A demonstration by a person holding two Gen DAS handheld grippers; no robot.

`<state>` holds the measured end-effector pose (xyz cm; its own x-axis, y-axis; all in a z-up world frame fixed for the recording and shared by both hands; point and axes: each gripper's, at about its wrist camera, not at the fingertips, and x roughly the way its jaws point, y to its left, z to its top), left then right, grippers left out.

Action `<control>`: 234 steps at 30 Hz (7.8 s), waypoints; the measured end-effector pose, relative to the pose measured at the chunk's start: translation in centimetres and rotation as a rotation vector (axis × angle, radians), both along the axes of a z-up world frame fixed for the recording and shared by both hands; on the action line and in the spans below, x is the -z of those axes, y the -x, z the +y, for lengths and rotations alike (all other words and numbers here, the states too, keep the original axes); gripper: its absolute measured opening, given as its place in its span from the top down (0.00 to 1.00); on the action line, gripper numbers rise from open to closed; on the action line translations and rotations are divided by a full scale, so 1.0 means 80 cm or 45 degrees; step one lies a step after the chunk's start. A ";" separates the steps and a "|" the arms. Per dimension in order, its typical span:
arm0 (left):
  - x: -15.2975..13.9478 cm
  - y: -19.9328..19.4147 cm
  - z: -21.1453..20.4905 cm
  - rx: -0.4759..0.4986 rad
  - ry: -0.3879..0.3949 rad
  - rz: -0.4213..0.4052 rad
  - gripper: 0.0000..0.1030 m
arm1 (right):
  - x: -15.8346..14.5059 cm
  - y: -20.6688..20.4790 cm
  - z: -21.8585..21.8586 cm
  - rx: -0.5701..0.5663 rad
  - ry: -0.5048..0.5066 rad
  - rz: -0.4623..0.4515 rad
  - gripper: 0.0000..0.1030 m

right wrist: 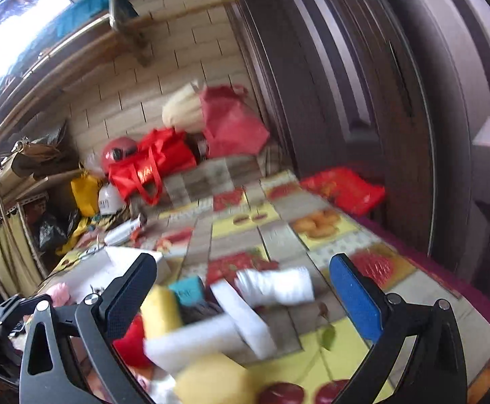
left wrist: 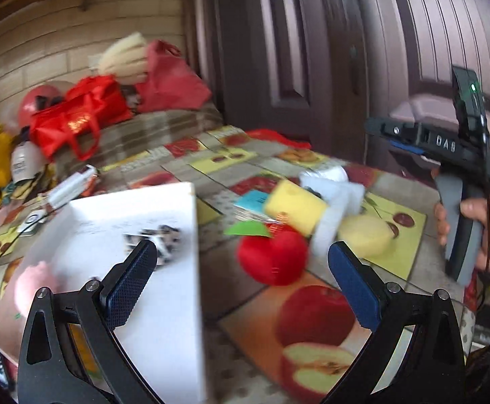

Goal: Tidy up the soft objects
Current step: 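Grasp the red plush apple with the left tool while the right tool grasps the yellow sponge, then carry the red apple and yellow sponge toward the white tray with both tools, then lower the apple and sponge into the white tray and open both tools, then grasp the green-backed scouring sponge with the left tool while the right tool grasps a white foam block, then carry the scouring sponge and foam block over the white tray with both tools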

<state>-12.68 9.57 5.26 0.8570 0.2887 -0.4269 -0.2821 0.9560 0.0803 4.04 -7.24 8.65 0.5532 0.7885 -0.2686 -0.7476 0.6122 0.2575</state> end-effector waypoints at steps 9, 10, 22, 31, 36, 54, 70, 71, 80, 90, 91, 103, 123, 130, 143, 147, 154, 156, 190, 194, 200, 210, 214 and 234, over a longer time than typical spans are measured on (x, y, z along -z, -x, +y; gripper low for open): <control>0.020 -0.084 -0.015 -0.016 0.028 0.212 0.01 | 0.031 0.023 0.021 -0.435 0.441 0.044 0.00; 0.024 -0.090 -0.015 -0.017 0.019 0.239 0.01 | 0.038 0.031 0.028 -0.457 0.514 0.013 0.00; 0.054 -0.133 -0.003 -0.053 0.034 0.465 0.34 | 0.077 0.032 0.063 -0.561 0.774 0.102 0.25; 0.029 -0.100 -0.009 -0.031 0.026 0.254 0.39 | 0.060 0.052 0.040 -0.700 0.635 0.062 0.43; 0.013 -0.074 -0.013 -0.072 -0.027 0.117 0.39 | 0.018 0.060 0.019 -0.663 0.330 -0.052 0.43; -0.005 0.045 0.041 -0.297 0.043 -0.152 0.39 | -0.002 0.053 0.022 -0.202 0.004 -0.198 0.42; 0.002 0.090 0.109 -0.541 0.031 -0.174 0.39 | 0.017 0.076 0.117 -0.406 0.136 -0.138 0.42; 0.003 0.091 0.113 -0.549 0.040 -0.175 0.39 | 0.017 0.080 0.122 -0.414 0.145 -0.144 0.42; 0.003 0.088 0.134 -0.590 0.018 -0.160 0.39 | 0.019 0.110 0.158 -0.515 0.196 -0.204 0.42; 0.009 0.096 0.183 -0.713 0.060 -0.140 0.39 | 0.023 0.141 0.216 -0.658 0.237 -0.205 0.42; 0.009 0.097 0.187 -0.723 0.064 -0.139 0.39 | 0.025 0.143 0.222 -0.667 0.241 -0.198 0.42; 0.009 0.088 0.212 -0.764 0.017 -0.109 0.39 | 0.036 0.142 0.281 -0.696 0.312 -0.089 0.42; 0.004 0.102 0.197 -0.798 -0.055 -0.191 0.00 | 0.034 0.141 0.281 -0.582 0.307 -0.122 0.00; 0.002 0.104 0.195 -0.798 -0.055 -0.197 0.00 | 0.032 0.142 0.277 -0.568 0.288 -0.132 0.00; -0.005 0.106 0.189 -0.806 -0.059 -0.222 0.00 | 0.026 0.150 0.261 -0.549 0.198 -0.198 0.00; -0.006 0.108 0.177 -0.788 -0.044 -0.235 0.00 | 0.024 0.154 0.252 -0.542 0.179 -0.224 0.00; -0.007 0.102 0.139 -0.669 0.006 -0.266 0.00 | 0.009 0.158 0.195 -0.451 0.037 -0.361 0.00; -0.010 0.099 0.123 -0.614 -0.005 -0.284 0.00 | 0.003 0.159 0.171 -0.392 -0.037 -0.414 0.00; 0.041 -0.144 0.008 -0.130 0.149 0.342 0.10 | 0.049 -0.052 0.082 -0.475 0.524 0.061 0.60; 0.051 -0.156 0.017 -0.114 0.219 0.398 0.36 | 0.052 -0.054 0.084 -0.490 0.542 0.093 0.63; 0.048 -0.152 0.016 -0.082 0.242 0.366 0.52 | 0.050 -0.052 0.072 -0.500 0.525 0.113 0.71; 0.020 -0.118 0.000 -0.095 0.131 0.143 0.52 | 0.026 -0.059 0.028 -0.319 0.300 0.058 0.81; 0.008 -0.099 -0.006 -0.102 0.088 0.030 0.52 | 0.015 -0.062 -0.002 -0.262 0.136 0.070 0.81; -0.005 -0.061 -0.015 -0.134 0.031 -0.113 0.52 | 0.015 0.020 0.016 -0.454 -0.028 0.111 0.81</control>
